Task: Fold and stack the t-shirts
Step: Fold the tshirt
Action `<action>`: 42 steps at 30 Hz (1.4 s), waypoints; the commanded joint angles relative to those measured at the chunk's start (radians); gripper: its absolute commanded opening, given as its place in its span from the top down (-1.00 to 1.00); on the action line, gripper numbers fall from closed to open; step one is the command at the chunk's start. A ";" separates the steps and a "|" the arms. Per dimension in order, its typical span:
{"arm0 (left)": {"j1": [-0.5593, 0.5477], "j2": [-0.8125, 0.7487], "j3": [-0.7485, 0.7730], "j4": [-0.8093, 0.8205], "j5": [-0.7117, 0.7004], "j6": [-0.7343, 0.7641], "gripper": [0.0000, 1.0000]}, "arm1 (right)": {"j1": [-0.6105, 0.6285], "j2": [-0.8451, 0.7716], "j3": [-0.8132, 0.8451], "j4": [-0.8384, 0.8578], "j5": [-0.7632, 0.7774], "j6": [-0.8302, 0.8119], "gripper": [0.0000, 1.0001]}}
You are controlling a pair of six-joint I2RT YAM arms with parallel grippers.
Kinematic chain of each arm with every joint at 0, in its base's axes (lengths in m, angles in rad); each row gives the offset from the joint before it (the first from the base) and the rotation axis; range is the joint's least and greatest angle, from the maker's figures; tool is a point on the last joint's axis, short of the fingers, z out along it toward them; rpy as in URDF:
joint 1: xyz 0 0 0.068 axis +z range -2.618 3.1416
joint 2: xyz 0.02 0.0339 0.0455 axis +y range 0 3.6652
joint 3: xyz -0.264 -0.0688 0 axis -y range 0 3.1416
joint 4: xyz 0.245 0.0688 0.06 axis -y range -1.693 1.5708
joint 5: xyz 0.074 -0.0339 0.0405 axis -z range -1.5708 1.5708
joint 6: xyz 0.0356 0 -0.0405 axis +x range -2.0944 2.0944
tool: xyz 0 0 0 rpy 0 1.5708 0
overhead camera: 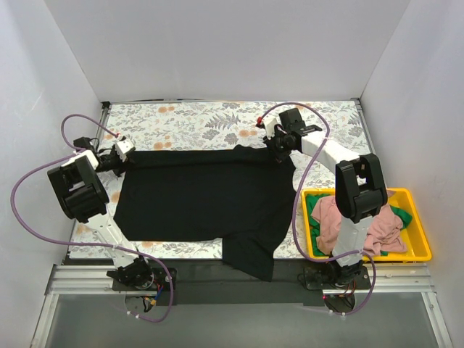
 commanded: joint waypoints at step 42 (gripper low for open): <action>0.037 -0.054 0.043 -0.131 -0.037 0.117 1.00 | 0.039 -0.007 0.085 -0.155 0.025 -0.043 0.97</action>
